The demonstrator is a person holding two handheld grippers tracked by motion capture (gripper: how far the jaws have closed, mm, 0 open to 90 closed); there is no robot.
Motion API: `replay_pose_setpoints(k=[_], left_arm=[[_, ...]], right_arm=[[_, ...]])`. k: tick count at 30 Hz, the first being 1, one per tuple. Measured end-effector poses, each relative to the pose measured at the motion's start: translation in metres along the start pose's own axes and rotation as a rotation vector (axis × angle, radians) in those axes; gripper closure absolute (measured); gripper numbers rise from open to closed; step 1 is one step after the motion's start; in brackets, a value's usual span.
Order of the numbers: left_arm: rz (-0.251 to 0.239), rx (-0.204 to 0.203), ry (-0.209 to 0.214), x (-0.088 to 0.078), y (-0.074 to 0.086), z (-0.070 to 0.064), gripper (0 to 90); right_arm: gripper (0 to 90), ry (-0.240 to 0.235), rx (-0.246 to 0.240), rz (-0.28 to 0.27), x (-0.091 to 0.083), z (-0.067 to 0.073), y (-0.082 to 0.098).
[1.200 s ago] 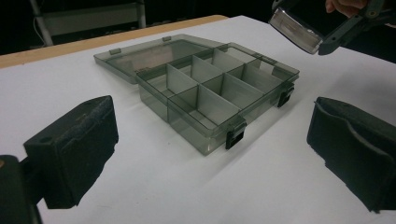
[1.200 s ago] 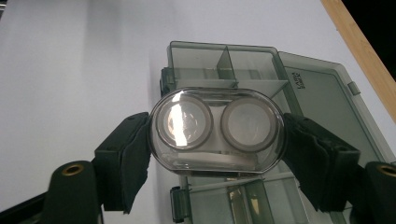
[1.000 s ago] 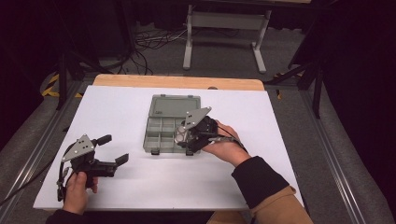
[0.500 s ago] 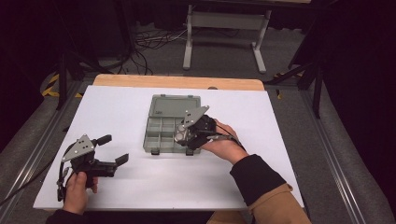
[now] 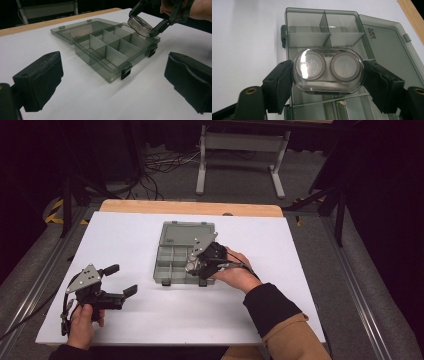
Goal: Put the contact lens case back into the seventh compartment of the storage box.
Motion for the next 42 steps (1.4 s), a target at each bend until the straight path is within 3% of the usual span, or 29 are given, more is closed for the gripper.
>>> replay_pose_setpoints(k=[21,42], left_arm=[[0.0,0.003,0.0,0.0,0.0,0.0,2.8],[0.002,0.005,0.0,0.0,0.0,0.0,2.8]], right_arm=[[26.5,-0.032,0.012,0.069,0.013,-0.002,0.012],[26.5,-0.06,0.025,0.096,0.018,-0.001,0.017]])
Point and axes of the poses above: each handheld gripper's, and its own axes: x roughly forward along the jaws, y roughly out of its underside, z roughly to its left, the point moved 10 cm from there along x, roughly forward along the jaws, and after that the axes turned 3 degrees about x, right-handed, at the moved point
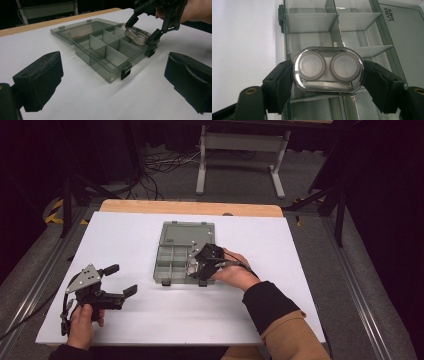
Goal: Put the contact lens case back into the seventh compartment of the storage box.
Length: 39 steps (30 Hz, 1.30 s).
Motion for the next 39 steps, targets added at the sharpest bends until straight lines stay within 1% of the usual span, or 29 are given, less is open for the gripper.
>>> replay_pose_setpoints(k=[10,12,14,18,19,22,23,24,25,29,30,32,36,38,39], left_arm=[[0.001,0.0,0.0,0.0,0.0,0.0,2.8],[0.0,-0.001,0.0,0.0,0.0,0.0,2.8],[0.005,0.001,0.002,0.0,0.001,0.0,2.8],[0.005,-0.001,0.001,0.001,0.001,0.0,2.8],[0.005,-0.001,0.001,0.0,0.001,0.0,2.8],[0.005,-0.003,0.001,0.0,0.001,0.0,2.8],[0.005,-0.003,0.001,0.001,0.001,0.0,2.8],[0.005,-0.003,0.001,0.001,0.001,0.0,2.8],[0.005,-0.001,0.002,0.001,0.001,0.0,2.8],[0.006,0.0,0.002,0.001,0.001,0.0,2.8],[0.005,-0.001,0.002,0.001,0.001,0.0,2.8],[0.005,-0.001,0.002,0.001,0.001,0.0,2.8],[0.005,-0.001,0.002,0.001,0.001,0.0,2.8],[0.004,0.0,0.004,0.001,0.001,0.0,2.8],[0.002,0.001,0.005,0.001,0.001,0.0,2.8]], right_arm=[[26.4,-0.007,0.002,-0.003,0.0,0.0,0.0],[25.0,-0.018,0.003,-0.005,0.0,0.0,0.0],[23.4,-0.006,0.002,-0.008,0.001,0.0,0.0],[21.8,-0.005,0.0,-0.01,0.0,0.0,-0.001],[21.6,-0.012,0.004,-0.013,0.0,0.001,-0.001],[20.0,-0.006,0.004,-0.016,-0.001,-0.001,-0.001],[18.9,-0.003,0.008,-0.02,-0.002,-0.001,-0.001],[17.5,-0.012,0.017,-0.024,-0.002,0.0,-0.002],[15.9,-0.001,0.015,-0.027,-0.003,-0.002,-0.002],[9.6,0.001,0.024,-0.052,-0.007,-0.003,-0.006],[8.5,0.008,0.034,-0.061,-0.008,-0.003,-0.007],[5.8,0.015,0.033,-0.076,-0.011,-0.003,-0.01],[3.9,0.032,0.03,-0.1,-0.018,-0.003,-0.015],[3.8,0.04,0.039,-0.109,-0.023,-0.003,-0.017],[3.7,0.043,0.033,-0.117,-0.025,-0.003,-0.018]])
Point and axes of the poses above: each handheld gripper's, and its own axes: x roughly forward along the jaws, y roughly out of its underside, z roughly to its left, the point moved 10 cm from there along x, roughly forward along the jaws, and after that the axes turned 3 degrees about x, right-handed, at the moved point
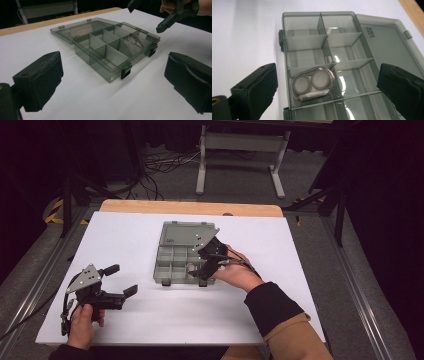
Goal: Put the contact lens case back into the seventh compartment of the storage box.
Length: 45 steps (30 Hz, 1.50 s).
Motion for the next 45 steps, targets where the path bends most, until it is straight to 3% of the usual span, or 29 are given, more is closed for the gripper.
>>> replay_pose_setpoints(k=[10,24,45], left_arm=[[-0.004,0.001,-0.003,-0.001,0.0,0.0,2.8],[-0.003,0.003,-0.006,-0.001,0.0,0.0,2.8],[-0.008,0.004,-0.008,-0.001,0.0,0.0,2.7]], right_arm=[[3.3,0.021,0.004,-0.062,-0.018,0.008,-0.014],[3.2,0.04,0.006,-0.093,-0.037,0.016,-0.018],[3.2,0.12,0.104,-0.199,-0.082,0.025,0.005]])
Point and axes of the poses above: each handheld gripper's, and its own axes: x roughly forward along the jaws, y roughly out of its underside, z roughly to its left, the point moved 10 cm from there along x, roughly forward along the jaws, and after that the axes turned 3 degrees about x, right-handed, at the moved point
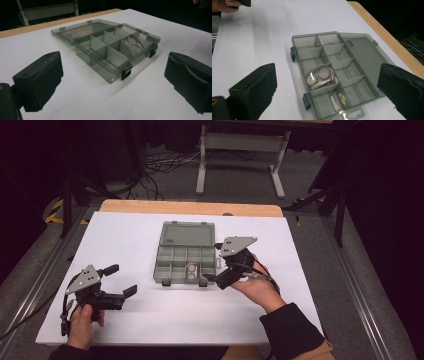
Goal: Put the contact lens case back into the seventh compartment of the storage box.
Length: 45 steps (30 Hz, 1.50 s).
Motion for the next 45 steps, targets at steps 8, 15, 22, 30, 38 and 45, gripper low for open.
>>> replay_pose_setpoints(k=[8,15,22,30,38,45], left_arm=[[0.001,0.0,-0.003,0.001,0.001,0.0,2.7],[0.0,0.0,-0.008,0.001,0.001,0.0,2.6],[0.0,-0.001,-0.009,0.001,0.001,0.0,2.5],[-0.008,0.0,-0.012,0.001,0.001,0.001,2.4],[-0.011,0.001,-0.011,0.001,0.002,0.001,2.4],[-0.013,-0.005,-0.015,0.001,0.003,0.002,2.4]], right_arm=[[3.2,0.029,0.063,-0.056,-0.016,-0.001,0.012],[3.2,0.062,0.107,-0.111,-0.025,-0.002,0.028],[2.8,0.094,0.142,-0.153,-0.032,-0.002,0.044],[2.3,0.112,0.193,-0.183,-0.038,-0.002,0.068],[1.5,0.113,0.215,-0.201,-0.041,0.002,0.089],[1.2,0.13,0.237,-0.199,-0.04,0.005,0.111]])
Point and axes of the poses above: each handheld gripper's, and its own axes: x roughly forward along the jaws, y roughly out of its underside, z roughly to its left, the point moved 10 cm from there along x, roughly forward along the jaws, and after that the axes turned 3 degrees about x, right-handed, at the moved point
